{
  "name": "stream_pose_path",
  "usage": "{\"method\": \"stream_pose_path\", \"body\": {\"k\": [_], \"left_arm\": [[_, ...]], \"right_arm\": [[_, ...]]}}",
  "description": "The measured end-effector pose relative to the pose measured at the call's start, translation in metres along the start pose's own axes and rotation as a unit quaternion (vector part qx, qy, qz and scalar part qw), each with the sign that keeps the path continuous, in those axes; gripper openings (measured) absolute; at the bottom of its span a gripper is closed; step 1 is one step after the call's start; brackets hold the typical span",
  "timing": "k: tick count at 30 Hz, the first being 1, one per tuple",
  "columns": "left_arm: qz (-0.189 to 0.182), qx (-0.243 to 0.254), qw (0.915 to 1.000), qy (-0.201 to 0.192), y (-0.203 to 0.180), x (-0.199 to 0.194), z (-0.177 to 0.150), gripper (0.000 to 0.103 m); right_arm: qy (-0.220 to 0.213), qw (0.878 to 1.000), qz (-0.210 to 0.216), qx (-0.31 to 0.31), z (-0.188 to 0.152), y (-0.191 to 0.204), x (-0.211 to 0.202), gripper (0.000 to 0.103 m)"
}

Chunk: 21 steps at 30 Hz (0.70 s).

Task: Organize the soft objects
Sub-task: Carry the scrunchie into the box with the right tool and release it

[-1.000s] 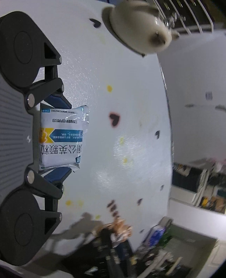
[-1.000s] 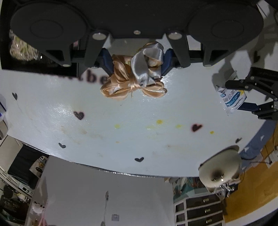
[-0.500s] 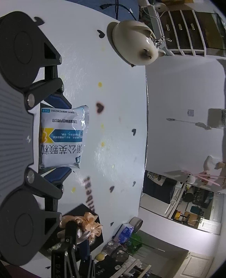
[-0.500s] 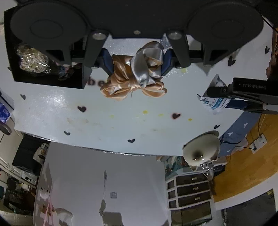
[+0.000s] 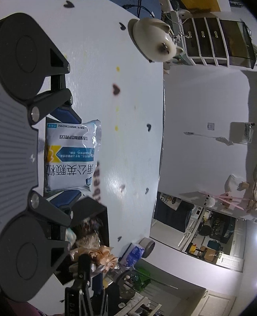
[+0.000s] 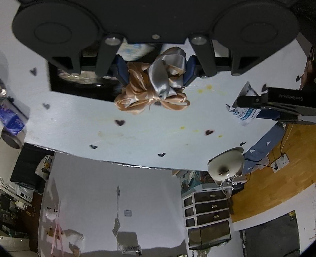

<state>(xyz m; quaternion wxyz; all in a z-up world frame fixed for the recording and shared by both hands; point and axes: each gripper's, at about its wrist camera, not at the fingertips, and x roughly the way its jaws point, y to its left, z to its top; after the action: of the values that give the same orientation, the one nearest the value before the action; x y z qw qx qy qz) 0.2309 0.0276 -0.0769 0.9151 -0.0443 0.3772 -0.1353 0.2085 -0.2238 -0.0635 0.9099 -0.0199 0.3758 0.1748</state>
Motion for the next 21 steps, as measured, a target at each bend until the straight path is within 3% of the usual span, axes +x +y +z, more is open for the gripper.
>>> {"method": "stream_pose_path", "body": {"k": [10, 16, 21], "left_arm": [[-0.005, -0.005, 0.9999, -0.015, -0.07, 0.006, -0.004, 0.072], [-0.022, -0.005, 0.9996, -0.014, -0.104, 0.015, -0.008, 0.072], [-0.027, 0.004, 0.9996, -0.011, -0.123, 0.019, -0.008, 0.072]], "right_arm": [[0.026, 0.995, 0.034, -0.088, -0.009, -0.083, -0.022, 0.06], [0.077, 0.98, 0.068, -0.171, -0.02, -0.102, -0.011, 0.061], [0.108, 0.968, 0.106, -0.203, -0.026, -0.105, 0.003, 0.062]]}}
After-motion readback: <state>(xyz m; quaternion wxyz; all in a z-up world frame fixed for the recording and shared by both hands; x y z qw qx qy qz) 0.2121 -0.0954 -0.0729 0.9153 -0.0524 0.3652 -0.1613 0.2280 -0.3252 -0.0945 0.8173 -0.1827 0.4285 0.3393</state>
